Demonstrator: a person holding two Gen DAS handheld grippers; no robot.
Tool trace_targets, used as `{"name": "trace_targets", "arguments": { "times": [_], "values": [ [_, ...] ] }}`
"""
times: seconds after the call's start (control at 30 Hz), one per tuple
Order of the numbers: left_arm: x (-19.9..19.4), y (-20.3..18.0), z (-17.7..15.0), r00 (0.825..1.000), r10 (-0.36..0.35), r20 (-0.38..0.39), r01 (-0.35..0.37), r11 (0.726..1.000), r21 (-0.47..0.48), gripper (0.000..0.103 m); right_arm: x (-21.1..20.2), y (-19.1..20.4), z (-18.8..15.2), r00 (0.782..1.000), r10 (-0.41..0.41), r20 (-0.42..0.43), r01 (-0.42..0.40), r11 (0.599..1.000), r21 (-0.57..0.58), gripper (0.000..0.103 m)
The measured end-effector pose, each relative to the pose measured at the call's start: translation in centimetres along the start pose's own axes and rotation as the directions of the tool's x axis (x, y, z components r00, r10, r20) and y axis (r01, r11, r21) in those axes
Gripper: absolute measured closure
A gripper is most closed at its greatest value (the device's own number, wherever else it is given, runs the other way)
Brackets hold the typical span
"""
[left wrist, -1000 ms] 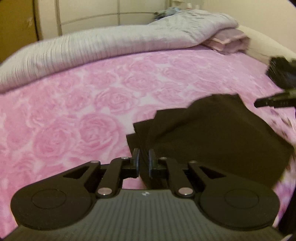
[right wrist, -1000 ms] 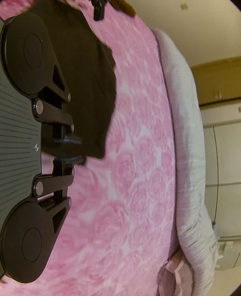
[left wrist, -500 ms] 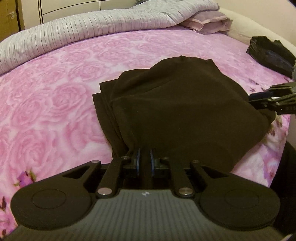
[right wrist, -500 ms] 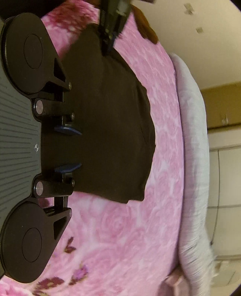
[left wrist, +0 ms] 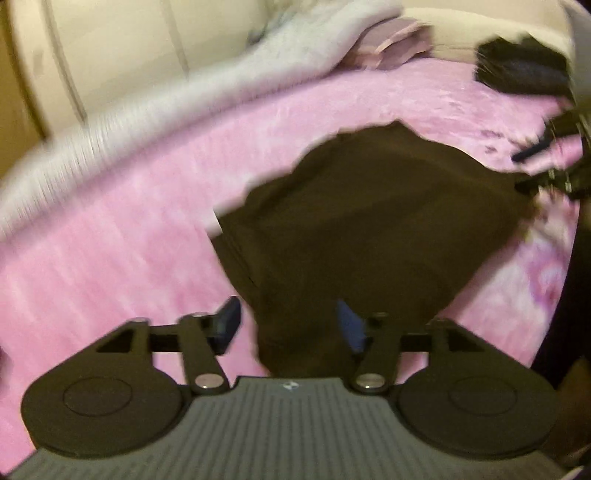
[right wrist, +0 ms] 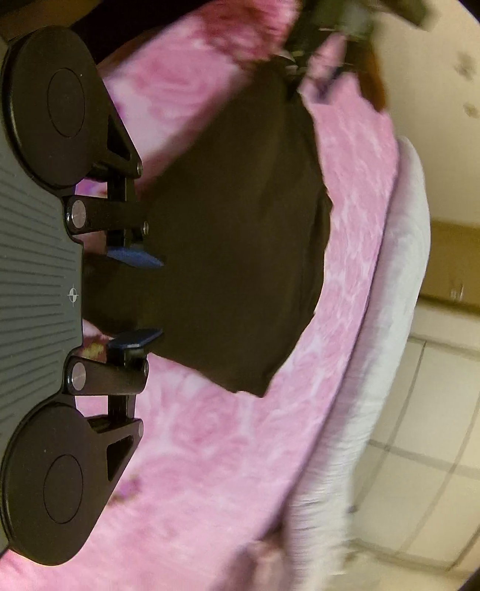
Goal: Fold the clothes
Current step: 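Lift the folded shirt off the bed with both grippers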
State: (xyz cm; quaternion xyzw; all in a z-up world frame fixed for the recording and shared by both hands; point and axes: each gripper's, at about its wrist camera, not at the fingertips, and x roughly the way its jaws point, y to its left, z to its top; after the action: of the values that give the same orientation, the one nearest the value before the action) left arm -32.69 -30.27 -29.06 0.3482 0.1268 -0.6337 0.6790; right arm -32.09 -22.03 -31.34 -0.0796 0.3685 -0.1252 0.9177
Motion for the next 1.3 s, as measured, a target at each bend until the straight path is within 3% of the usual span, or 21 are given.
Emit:
{"name": "trace_targets", "arguments": {
  "times": [0.1,0.3,0.5,0.8,0.93,1.03,1.13,1.3],
  "values": [
    [-2.0,-1.7,-0.8,0.997,0.047,0.055,-0.055,0.986,0.158,0.03,-0.8,2.0,-1.0,0.998,-0.048,0.027,0.052,0.982,-0.182,0.045],
    [-0.4,-4.6,-1.5,0.999,0.035,-0.031,-0.023,0.947,0.321,0.03,0.5,5.2,-2.6,0.999,-0.042,0.034,0.052,0.919,-0.39,0.039],
    [1.8,-6.2,-1.5,0.997,0.037,-0.072,-0.006,0.921,0.39,0.03,2.4,6.8,-2.5,0.999,-0.028,0.027,0.038,0.896,-0.442,0.038],
    [2.9,-6.6,-1.2,0.997,0.037,-0.068,-0.008,0.923,0.384,0.03,3.9,6.4,-2.2,0.999,-0.016,0.042,0.034,0.876,-0.481,0.037],
    [1.9,-6.6,-1.5,0.998,0.061,-0.033,-0.041,0.907,0.419,0.03,4.1,6.7,-2.8,0.993,-0.083,0.082,0.115,0.81,-0.575,0.037],
    [0.8,-7.3,-2.1,0.997,0.071,0.024,-0.074,0.876,0.477,0.03,4.6,6.5,-3.5,0.98,-0.164,0.112,0.197,0.738,-0.645,0.037],
    [1.2,-8.9,-2.2,0.996,0.076,0.052,-0.092,0.836,0.541,0.03,5.2,6.1,-3.3,0.981,-0.162,0.108,0.193,0.732,-0.654,0.037],
    [4.1,-11.2,-1.7,0.989,0.107,0.107,-0.151,0.74,0.655,0.028,6.4,6.2,-2.3,0.979,-0.167,0.12,0.204,0.724,-0.659,0.037]
  ]
}}
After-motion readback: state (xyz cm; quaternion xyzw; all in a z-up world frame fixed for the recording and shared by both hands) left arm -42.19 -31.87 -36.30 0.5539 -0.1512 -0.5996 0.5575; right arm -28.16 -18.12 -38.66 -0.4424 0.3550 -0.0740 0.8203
